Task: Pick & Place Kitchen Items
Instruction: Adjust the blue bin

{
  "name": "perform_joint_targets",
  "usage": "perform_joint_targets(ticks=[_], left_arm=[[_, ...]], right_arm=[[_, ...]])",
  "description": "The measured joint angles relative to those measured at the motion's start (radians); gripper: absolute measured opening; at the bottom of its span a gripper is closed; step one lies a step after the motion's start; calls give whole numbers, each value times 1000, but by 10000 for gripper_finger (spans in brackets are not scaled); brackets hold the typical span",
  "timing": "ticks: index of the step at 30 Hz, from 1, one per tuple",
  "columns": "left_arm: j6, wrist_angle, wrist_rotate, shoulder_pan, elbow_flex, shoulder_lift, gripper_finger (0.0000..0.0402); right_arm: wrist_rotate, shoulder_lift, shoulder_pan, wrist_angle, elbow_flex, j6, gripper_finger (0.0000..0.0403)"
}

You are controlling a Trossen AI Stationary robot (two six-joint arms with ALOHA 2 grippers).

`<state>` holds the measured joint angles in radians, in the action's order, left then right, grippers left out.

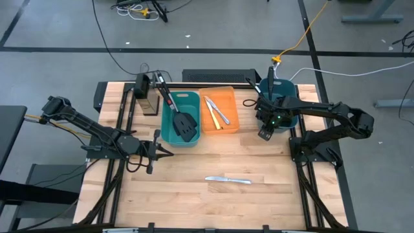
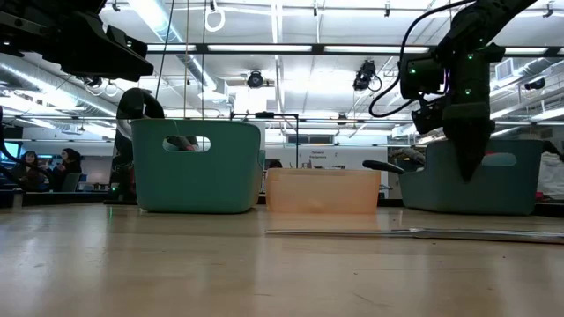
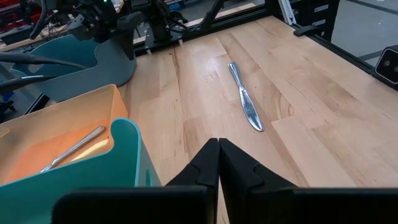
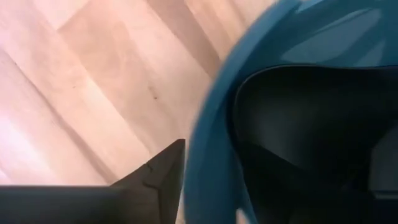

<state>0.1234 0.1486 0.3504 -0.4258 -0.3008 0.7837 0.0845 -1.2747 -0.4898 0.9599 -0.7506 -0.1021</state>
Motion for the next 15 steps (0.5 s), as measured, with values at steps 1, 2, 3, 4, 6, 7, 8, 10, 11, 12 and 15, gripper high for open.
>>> perform_joint_targets(ticks=[1,2,3,4,6,7,8,10,11,12,15], left_arm=[[0,0,0,0,0,0,16],[0,0,0,0,0,0,16],[0,0,0,0,0,0,16],[0,0,0,0,0,0,16],[0,0,0,0,0,0,16],[0,0,0,0,0,0,16],[0,0,0,0,0,0,16],[-3,0,-1,0,0,0,16],[-3,0,-3,0,0,0,16],[-3,0,-7,0,0,0,16],[-3,0,-7,0,0,0,16]], right_arm=[[8,0,0,1,0,-6,166],[13,0,0,4,0,-14,170],[13,0,0,6,0,-18,173],[13,0,0,7,0,-21,176],[12,0,0,7,0,-21,182],[11,0,0,6,0,-22,185],[11,0,0,6,0,-23,188],[12,0,0,5,-1,-21,194],[12,0,0,5,-2,-19,198],[10,0,0,5,-2,-15,202],[-1,1,1,2,-2,-5,216]])
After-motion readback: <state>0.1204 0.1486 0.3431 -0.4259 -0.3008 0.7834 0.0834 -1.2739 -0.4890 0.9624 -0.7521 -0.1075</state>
